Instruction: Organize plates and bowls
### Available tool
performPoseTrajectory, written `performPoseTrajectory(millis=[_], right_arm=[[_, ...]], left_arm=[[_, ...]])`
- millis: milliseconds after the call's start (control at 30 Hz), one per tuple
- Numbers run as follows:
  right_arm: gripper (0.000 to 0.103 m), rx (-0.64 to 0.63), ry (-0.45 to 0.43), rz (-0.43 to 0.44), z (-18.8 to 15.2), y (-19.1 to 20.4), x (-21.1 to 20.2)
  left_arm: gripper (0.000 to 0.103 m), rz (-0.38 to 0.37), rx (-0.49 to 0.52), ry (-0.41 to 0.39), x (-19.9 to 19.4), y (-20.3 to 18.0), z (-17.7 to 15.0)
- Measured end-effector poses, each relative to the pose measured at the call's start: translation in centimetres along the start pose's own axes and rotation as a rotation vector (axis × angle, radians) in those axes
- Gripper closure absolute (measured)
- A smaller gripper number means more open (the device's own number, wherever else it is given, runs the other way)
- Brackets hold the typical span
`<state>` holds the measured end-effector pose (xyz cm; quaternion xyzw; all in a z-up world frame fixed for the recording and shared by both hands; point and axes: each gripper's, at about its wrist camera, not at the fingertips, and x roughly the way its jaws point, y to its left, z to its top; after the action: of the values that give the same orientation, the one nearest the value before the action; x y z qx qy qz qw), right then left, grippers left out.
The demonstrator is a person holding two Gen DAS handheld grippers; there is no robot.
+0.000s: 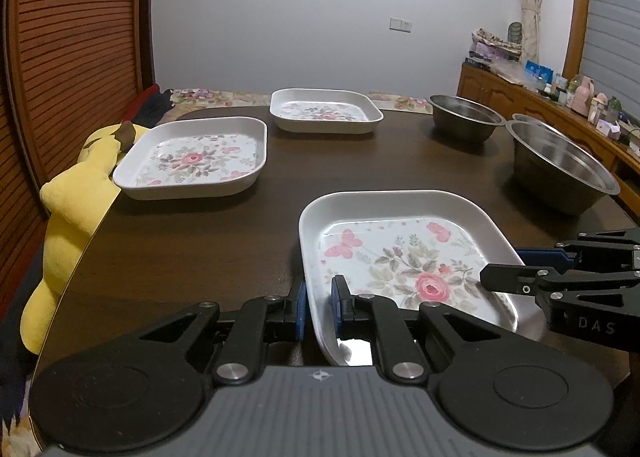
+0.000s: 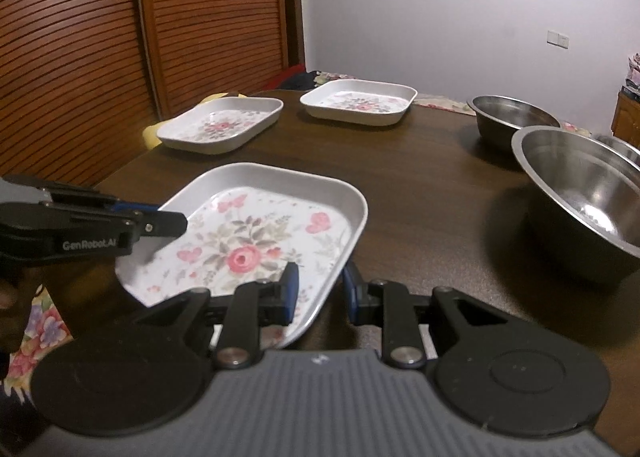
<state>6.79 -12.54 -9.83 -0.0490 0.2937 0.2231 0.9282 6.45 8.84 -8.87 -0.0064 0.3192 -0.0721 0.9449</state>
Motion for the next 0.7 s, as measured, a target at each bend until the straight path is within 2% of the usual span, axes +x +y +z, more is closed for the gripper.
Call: performPoseTrajectory(millis=[267, 500, 700], right_arm=[[0.077, 0.004, -0.008, 0.001, -0.2, 0.0, -0.1], [0.072, 0.023, -0.044, -0.018, 0.5, -0.8, -0.9], [0.071, 0.004, -0.094, -0.022, 3.0, -1.2, -1.6]], left_arm=[[0.087, 0.002, -0.007, -0.002, 0.0, 0.0, 0.0], [0.067, 0.005, -0.019, -0.027, -0.6, 0.6, 0.7], [0.051, 0.005, -0.006, -0.088, -1.4, 1.5, 2.9]])
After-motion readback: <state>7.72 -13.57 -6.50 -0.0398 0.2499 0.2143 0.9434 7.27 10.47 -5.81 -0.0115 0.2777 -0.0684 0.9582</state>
